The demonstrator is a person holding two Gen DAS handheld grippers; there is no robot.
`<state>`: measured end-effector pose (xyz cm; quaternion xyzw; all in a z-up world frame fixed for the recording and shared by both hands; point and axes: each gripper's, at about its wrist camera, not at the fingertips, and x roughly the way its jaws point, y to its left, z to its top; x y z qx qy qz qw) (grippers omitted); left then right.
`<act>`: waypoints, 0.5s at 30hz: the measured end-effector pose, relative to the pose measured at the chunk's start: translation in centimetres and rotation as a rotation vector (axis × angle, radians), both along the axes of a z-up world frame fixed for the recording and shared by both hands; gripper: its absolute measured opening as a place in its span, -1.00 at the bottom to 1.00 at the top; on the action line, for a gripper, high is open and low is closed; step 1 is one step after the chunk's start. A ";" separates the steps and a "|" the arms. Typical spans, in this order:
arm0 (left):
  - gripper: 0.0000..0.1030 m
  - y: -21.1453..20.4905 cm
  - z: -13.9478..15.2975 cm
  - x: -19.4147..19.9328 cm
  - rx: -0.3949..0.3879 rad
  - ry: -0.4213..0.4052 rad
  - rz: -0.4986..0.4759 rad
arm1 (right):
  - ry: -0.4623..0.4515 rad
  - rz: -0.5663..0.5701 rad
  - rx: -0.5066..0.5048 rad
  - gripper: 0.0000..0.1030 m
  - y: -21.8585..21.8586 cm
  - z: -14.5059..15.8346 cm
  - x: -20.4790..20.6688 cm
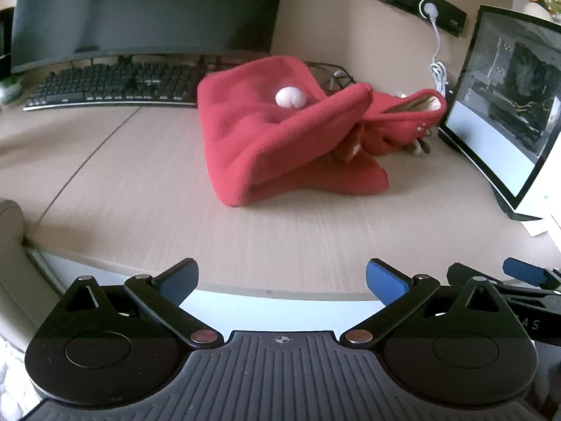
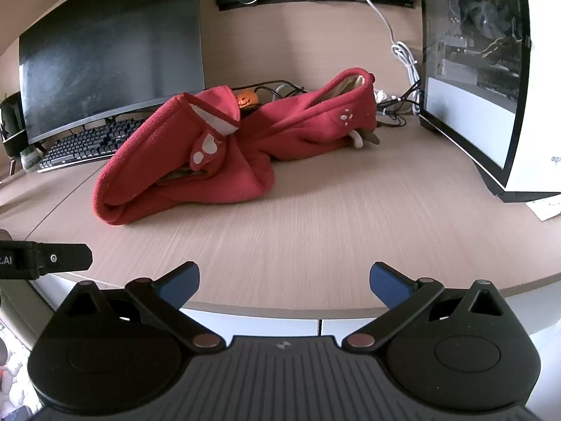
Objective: Fold clothes
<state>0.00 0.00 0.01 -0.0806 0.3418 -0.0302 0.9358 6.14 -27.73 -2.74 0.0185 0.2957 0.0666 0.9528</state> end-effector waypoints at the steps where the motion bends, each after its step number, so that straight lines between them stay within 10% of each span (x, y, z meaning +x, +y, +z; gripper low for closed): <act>1: 1.00 0.0 0.1 0.0 0.005 -0.001 -0.001 | 0.001 -0.001 0.002 1.00 0.0 0.0 0.0; 15: 1.00 -1.3 0.5 -0.4 0.055 0.002 -0.028 | 0.014 -0.015 0.032 1.00 -0.3 0.1 0.1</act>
